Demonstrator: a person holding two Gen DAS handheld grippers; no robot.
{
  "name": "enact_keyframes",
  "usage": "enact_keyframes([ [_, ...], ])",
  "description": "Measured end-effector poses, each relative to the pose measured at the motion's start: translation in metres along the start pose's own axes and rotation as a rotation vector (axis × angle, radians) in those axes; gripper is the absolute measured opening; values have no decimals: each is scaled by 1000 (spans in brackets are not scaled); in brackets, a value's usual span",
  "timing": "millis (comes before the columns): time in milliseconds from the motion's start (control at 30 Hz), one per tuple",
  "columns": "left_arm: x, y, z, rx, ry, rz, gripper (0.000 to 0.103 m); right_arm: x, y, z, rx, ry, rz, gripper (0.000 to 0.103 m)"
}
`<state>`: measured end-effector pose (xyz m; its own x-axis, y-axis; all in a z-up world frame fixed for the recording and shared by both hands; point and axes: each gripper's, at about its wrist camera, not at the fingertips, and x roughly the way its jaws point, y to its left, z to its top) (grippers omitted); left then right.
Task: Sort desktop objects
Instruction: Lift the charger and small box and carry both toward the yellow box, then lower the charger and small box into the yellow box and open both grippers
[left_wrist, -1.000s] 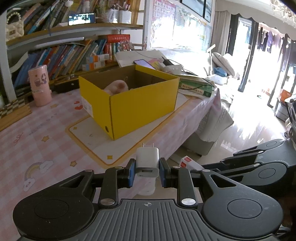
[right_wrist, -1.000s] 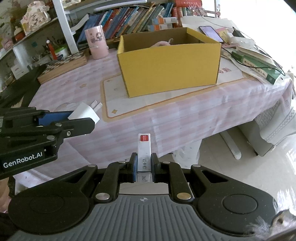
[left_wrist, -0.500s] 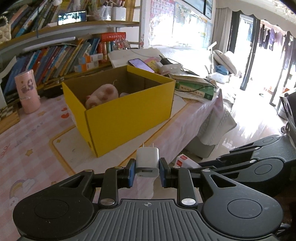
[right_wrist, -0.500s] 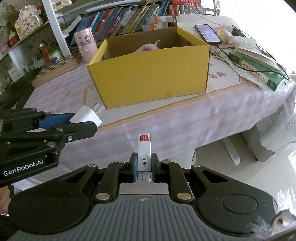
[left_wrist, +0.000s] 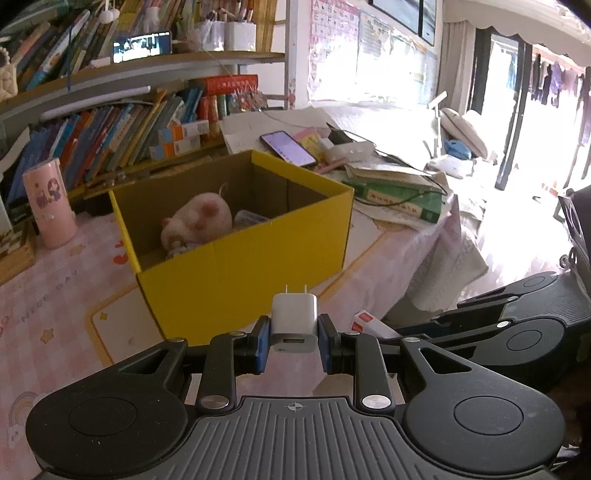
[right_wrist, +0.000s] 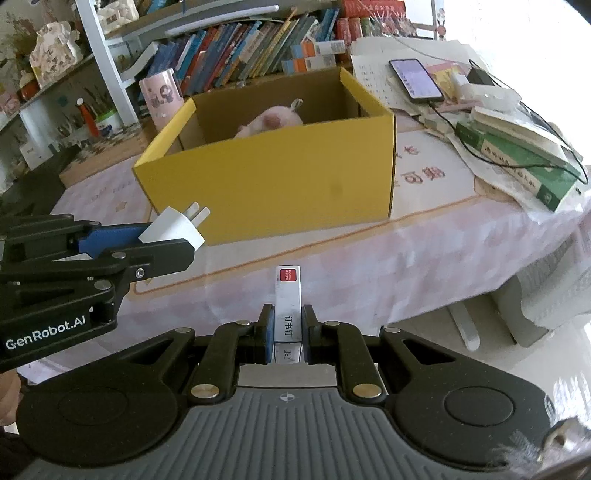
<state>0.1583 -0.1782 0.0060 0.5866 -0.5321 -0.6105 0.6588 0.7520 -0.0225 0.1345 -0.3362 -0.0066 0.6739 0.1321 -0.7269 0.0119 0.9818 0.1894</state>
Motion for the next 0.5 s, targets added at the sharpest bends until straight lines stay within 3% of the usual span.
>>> enact_keyframes([
  [500,16,-1,36,-19,-64,62,25,3,-24,39,-39,-66,60,13],
])
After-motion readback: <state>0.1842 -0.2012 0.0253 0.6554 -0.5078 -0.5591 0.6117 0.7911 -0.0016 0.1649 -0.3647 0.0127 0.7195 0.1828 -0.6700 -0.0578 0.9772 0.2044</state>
